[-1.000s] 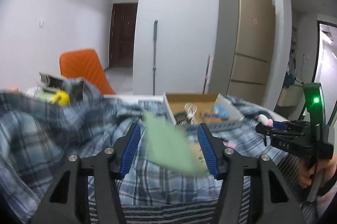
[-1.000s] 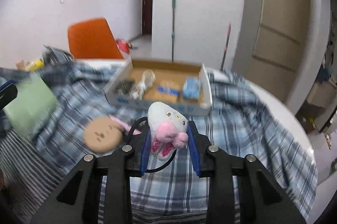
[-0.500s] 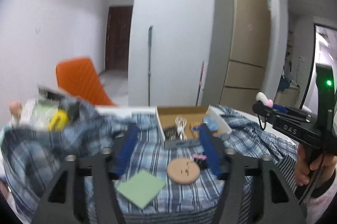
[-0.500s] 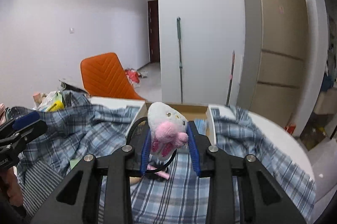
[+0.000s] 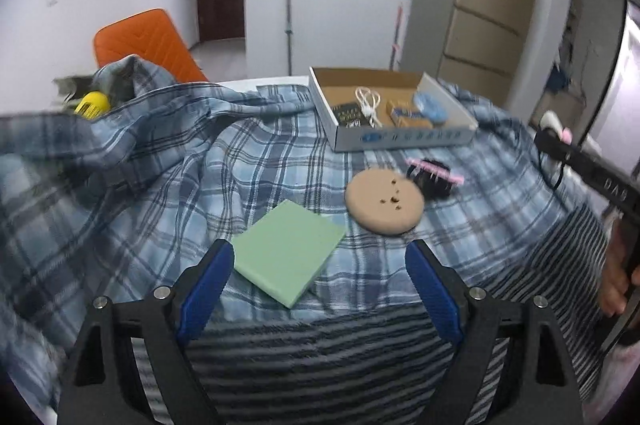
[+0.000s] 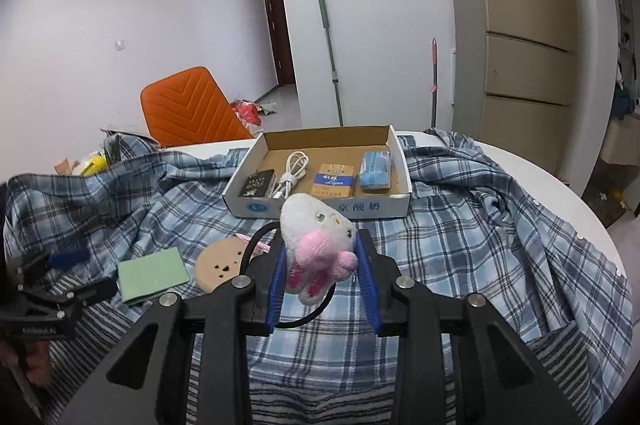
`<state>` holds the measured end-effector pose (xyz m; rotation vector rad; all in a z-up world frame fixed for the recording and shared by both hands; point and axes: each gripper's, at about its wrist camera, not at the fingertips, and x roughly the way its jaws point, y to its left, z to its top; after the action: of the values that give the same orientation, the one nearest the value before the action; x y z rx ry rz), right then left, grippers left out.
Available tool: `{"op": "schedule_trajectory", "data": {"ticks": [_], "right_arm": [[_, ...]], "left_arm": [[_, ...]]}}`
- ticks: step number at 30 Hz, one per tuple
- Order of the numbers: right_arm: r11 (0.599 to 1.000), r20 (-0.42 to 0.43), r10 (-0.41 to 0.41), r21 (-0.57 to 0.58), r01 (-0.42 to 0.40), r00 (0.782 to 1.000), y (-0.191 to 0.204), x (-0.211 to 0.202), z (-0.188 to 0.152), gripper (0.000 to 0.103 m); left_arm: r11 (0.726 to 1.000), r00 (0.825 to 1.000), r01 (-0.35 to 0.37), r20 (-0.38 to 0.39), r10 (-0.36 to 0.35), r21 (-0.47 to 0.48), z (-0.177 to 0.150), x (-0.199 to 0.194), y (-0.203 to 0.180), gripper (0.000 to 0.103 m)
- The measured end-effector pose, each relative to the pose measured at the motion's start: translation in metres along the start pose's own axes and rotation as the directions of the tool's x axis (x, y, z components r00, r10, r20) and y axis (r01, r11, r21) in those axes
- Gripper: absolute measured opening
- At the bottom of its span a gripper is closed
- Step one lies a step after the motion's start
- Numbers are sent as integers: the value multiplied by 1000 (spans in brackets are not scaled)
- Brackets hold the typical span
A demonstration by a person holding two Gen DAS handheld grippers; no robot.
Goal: Organize soft objects
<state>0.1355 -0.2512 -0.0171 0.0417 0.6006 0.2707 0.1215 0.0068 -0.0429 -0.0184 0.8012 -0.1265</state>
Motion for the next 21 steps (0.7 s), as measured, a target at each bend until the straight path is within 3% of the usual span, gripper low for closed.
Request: {"op": "schedule_trajectory", "data": {"ticks": [3,7,13,17,21], "right_arm": [[1000,-13,15,-4,-15,1000,1,6,-3,31],[999,-37,43,-3,-43,998,1,15,-6,31],[997,-70,76,-2,-77,995,-2,24,-11,32],[997,-82,80,29,-78,993,-8,29,-14,32],[995,-91,95,46,-91,991,-11,31,-16,32]], "left_arm": [[992,997,-20,-72,29,121,8,15,-2,89],[971,982,29,-190,17,238,13,35,-5,89],[961,947,67,-319,24,270,12,65,8,89],[974,920,111,-391,-27,195,12,78,23,89],[979,920,110,-391,-35,172,12,84,30,89]]}}
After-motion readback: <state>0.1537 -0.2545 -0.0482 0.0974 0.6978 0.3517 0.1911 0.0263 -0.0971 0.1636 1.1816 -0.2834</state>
